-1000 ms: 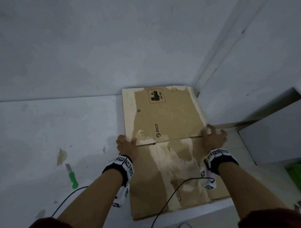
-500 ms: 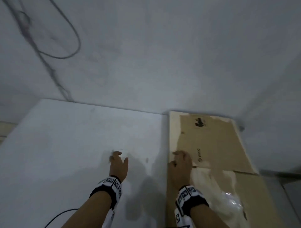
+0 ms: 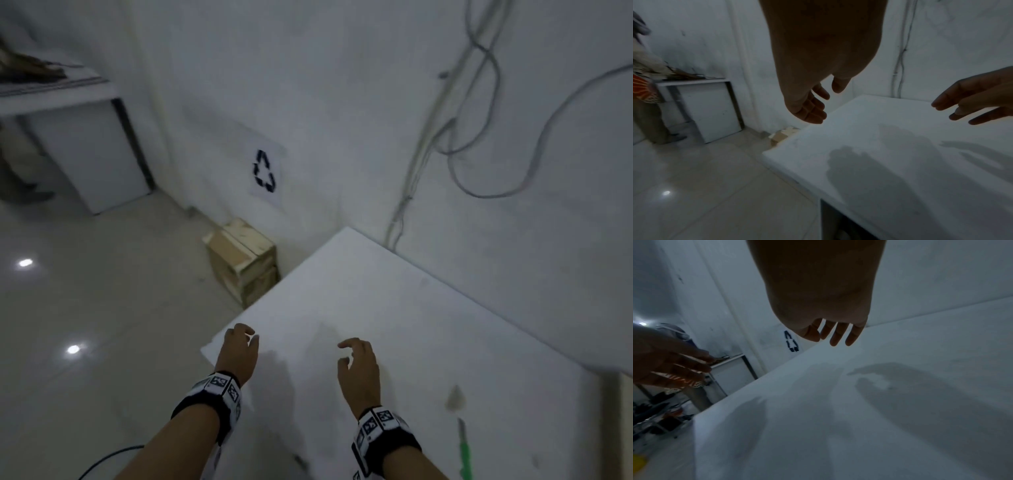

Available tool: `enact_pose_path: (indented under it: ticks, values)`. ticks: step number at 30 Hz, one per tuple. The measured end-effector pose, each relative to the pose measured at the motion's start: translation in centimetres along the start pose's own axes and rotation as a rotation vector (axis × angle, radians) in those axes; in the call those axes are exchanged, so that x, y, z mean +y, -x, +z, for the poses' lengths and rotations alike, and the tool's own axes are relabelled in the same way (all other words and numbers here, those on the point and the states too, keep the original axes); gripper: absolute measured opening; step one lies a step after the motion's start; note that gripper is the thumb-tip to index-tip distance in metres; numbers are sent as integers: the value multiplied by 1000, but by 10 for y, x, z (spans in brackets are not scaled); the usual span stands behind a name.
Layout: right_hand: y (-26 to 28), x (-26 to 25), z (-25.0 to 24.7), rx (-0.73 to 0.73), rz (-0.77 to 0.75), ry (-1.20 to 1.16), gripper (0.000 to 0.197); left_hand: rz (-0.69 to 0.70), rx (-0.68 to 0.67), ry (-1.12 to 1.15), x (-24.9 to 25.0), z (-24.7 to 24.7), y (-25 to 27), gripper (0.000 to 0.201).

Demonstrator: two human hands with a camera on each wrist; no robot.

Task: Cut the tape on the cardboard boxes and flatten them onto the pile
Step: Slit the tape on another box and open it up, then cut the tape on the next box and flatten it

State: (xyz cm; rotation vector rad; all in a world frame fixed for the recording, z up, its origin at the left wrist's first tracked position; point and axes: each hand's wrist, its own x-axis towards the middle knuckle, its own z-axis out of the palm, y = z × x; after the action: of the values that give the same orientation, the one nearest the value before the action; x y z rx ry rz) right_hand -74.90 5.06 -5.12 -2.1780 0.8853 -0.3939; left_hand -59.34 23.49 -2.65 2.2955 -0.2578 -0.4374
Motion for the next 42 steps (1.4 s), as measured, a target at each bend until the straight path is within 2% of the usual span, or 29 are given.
enact_pose_path:
  ticks: [6, 13, 19, 27, 34, 38, 42]
  values:
    - [-33, -91, 108, -115, -55, -74, 28, -72, 95, -36, -71, -91, -62, 15]
    - [-81, -153, 187, -243, -65, -86, 29, -112, 109, -28, -109, -148, -130, 12]
    - [-145, -183, 258, -273, 23, -134, 25, -140, 74, -40, -132, -186, -221, 9]
    - [-236, -222, 333, -281, 216, -136, 21, -171, 1, -49, -137, -238, -367, 17]
    - [-295, -238, 374, -275, 345, -138, 17, -228, -64, -54, -153, -252, -471, 20]
    - [-337, -234, 406, -278, 444, -137, 14, -256, -162, -67, -164, -245, -551, 15]
    - [-383, -223, 440, -202, 532, -116, 11, -281, -289, -101, -177, -229, -642, 26]
